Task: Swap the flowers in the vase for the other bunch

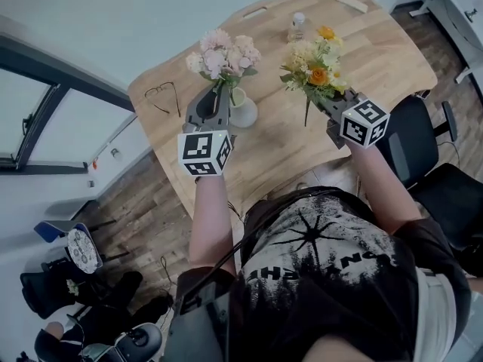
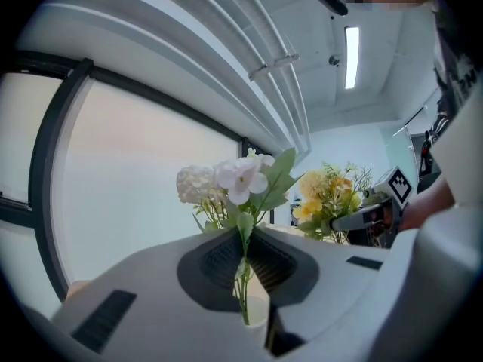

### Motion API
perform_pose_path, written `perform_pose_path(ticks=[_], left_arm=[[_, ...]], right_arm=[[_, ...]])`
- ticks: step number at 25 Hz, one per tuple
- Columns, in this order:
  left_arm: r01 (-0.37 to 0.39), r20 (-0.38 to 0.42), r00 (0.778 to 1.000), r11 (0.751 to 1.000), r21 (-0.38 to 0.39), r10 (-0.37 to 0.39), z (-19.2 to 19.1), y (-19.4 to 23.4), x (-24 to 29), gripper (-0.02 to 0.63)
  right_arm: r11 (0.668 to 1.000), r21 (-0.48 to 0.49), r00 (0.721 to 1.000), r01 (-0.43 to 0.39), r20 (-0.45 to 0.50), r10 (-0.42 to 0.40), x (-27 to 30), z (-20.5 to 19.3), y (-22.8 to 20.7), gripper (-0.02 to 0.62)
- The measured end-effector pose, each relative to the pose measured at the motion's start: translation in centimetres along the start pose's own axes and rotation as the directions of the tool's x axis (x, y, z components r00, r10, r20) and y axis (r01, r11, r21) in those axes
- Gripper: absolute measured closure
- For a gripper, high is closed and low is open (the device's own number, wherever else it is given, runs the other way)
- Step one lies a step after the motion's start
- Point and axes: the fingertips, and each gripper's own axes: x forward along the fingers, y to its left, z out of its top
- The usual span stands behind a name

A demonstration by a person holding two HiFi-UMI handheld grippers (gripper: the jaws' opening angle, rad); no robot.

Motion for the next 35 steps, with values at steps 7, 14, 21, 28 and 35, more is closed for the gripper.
perform_pose_path(ticks=[7,14,21,28,35], left_arm=[[-0.047,0.033,0.998,0.998,0.043,0.045,3.3,-0.2,-0.7,0.577],[-0.083,0.072,0.994,0.994,0.066,0.078,6.6,-0.1,-1.8,0.577],[-0.129,0.119,0.986,0.988,0.084,0.118,9.9,0.5,-3.6,0.577],[-0.168,0.116,0.981,0.982,0.091,0.157,9.8,0.4,-4.8,0.577],[-0.215,0.074,0.975,0.973,0.079,0.210,7.6,1.8,-7.0,0.577]], right_arm=[[0.998,-0.026,0.997,-0.065,0.027,0.066,0.4,1.1,1.7,0.508],[0.993,-0.025,0.991,-0.120,0.049,0.121,0.7,1.7,3.0,0.508],[0.987,-0.049,0.986,-0.155,0.049,0.158,0.7,2.2,4.4,0.508],[0.982,-0.046,0.982,-0.181,0.051,0.184,0.4,2.1,4.3,0.508],[0.976,-0.048,0.976,-0.210,0.050,0.213,1.1,2.4,5.4,0.508]])
